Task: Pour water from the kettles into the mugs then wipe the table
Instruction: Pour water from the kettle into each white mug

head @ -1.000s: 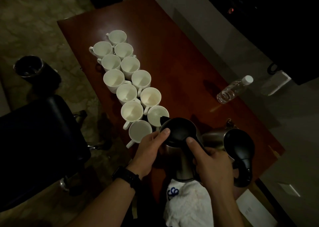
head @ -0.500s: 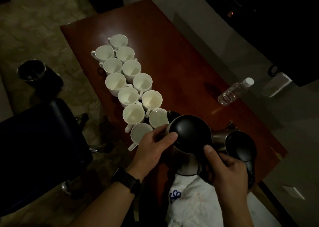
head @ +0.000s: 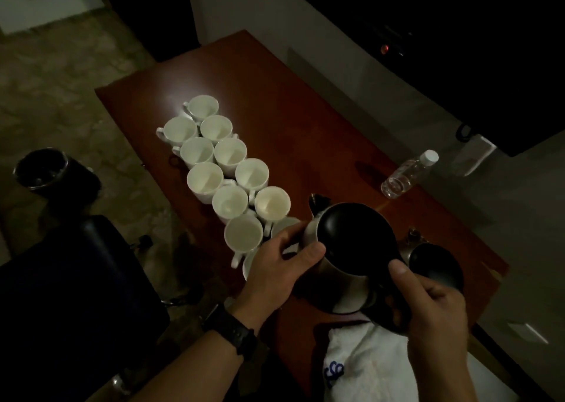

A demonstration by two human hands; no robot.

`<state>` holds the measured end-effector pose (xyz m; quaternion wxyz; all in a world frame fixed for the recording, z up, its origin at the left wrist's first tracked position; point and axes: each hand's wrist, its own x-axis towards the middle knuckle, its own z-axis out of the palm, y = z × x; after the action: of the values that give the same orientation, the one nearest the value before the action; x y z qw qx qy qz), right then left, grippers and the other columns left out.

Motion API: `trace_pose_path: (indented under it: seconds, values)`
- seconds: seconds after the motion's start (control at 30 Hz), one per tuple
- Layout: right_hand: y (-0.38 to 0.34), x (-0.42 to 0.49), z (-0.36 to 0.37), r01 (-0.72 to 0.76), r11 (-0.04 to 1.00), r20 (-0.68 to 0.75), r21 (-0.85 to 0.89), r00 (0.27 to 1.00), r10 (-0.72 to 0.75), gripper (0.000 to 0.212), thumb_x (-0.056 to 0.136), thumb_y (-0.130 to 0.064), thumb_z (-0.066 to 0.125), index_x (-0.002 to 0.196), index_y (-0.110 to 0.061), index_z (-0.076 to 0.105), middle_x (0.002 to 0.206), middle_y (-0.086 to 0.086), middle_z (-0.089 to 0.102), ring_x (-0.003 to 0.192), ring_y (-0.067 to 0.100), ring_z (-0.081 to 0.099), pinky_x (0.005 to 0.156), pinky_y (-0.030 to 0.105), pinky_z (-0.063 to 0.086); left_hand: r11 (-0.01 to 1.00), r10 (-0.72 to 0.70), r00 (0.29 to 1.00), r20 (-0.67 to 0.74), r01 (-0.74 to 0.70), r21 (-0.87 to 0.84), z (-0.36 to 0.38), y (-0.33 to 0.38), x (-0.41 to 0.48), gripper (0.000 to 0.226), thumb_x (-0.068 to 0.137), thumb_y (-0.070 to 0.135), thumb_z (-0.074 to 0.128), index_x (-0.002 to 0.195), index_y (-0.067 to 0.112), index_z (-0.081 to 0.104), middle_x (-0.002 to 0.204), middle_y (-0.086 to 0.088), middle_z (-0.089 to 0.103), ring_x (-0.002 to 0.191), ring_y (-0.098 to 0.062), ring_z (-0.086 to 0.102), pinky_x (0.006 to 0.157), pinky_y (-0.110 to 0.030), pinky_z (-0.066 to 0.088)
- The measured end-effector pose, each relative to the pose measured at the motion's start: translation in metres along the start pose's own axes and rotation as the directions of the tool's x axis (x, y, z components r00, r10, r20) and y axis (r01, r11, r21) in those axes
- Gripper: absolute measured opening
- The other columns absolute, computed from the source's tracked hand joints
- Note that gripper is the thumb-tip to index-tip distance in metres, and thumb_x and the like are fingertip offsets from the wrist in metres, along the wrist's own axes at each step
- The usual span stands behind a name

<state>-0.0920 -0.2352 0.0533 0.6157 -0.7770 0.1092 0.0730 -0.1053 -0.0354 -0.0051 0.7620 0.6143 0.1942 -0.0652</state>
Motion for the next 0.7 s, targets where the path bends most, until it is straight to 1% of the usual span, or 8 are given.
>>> trace_pose_path:
  seconds: [0.07,0.13,0.2,0.3,0.4,0.5,0.6,0.7]
  values:
    - [-0.005,0.003,0.007,0.022,1.0,-0.003,0.014,1.0,-0.022,0.051,0.069,-0.058,0.078,0.038,-0.025,0.053,0.039,-0.004,0.041,0.034,0.007,0.038,0.039,0.016,0.036,0.999,0.0,0.999,0.033,-0.001,0.042,-0.009,0.005,0.009,0.081,0.064,0.064,0.075,0.136,0.029,0.062,0.133,0.011,0.068,0.128,-0.006,0.06,0.106,-0.032,0.052]
    - [-0.01,0.007,0.012,0.043,0.998,-0.019,0.035,0.999,-0.042,0.05,0.071,-0.05,0.08,0.037,-0.026,0.053,0.039,-0.006,0.041,0.034,0.005,0.039,0.039,0.015,0.037,0.998,-0.007,0.999,0.054,0.003,0.061,-0.016,0.011,0.017,0.073,0.061,0.067,0.076,0.128,0.041,0.063,0.129,0.016,0.069,0.123,0.001,0.061,0.096,-0.021,0.052]
    - [-0.017,0.016,0.016,0.049,0.998,-0.011,0.029,0.999,-0.049,0.052,0.071,-0.053,0.078,0.037,-0.026,0.05,0.04,-0.007,0.039,0.034,0.006,0.036,0.04,0.015,0.035,0.998,0.005,0.998,0.06,-0.009,0.061,-0.019,0.017,0.024,0.072,0.061,0.069,0.076,0.128,0.047,0.061,0.13,0.021,0.068,0.121,0.007,0.06,0.088,-0.014,0.051]
    - [-0.026,0.031,0.018,0.049,0.998,-0.002,-0.044,0.999,-0.049,0.058,0.068,-0.063,0.072,0.041,-0.018,0.048,0.04,-0.002,0.038,0.034,0.012,0.033,0.039,0.02,0.032,1.0,-0.009,0.998,0.067,0.009,-0.008,-0.019,0.021,0.033,0.085,0.061,0.065,0.078,0.139,0.039,0.057,0.136,0.017,0.064,0.121,0.006,0.061,0.084,-0.012,0.054]
    - [-0.031,0.052,0.018,0.085,0.993,0.031,-0.085,0.996,-0.082,0.059,0.07,-0.062,0.07,0.041,-0.014,0.051,0.04,0.002,0.043,0.035,0.013,0.037,0.04,0.02,0.034,0.998,-0.017,0.999,0.033,0.019,-0.067,-0.015,0.028,0.042,0.086,0.058,0.067,0.081,0.136,0.038,0.059,0.134,0.016,0.066,0.115,0.009,0.062,0.081,-0.009,0.053]
    - [-0.035,0.074,0.018,0.115,0.988,0.106,-0.099,0.989,-0.105,0.061,0.07,-0.063,0.072,0.043,-0.013,0.053,0.039,0.002,0.043,0.034,0.012,0.037,0.04,0.02,0.032,0.998,-0.029,0.999,-0.039,0.027,-0.056,-0.009,0.033,0.05,0.1,0.05,0.082,0.079,0.137,0.038,0.059,0.132,0.017,0.068,0.122,0.001,0.062,0.094,-0.023,0.053]
    - [-0.035,0.098,0.011,0.133,0.985,0.191,-0.11,0.975,-0.111,0.068,0.067,-0.075,0.075,0.044,-0.014,0.054,0.04,0.0,0.042,0.036,0.013,0.036,0.042,0.025,0.03,0.998,-0.052,0.992,-0.112,0.047,-0.053,0.001,0.035,0.055,0.088,0.058,0.075,0.078,0.135,0.035,0.063,0.127,0.013,0.071,0.122,-0.008,0.064,0.107,-0.04,0.052]
    - [-0.033,0.121,0.003,0.126,0.986,0.269,-0.113,0.959,-0.092,0.069,0.063,-0.077,0.075,0.047,-0.012,0.058,0.042,0.001,0.044,0.039,0.014,0.037,0.043,0.028,0.029,0.996,-0.063,0.98,-0.189,0.05,-0.07,0.012,0.035,0.055,0.083,0.06,0.07,0.077,0.133,0.032,0.064,0.128,0.01,0.071,0.124,-0.013,0.064,0.11,-0.047,0.049]
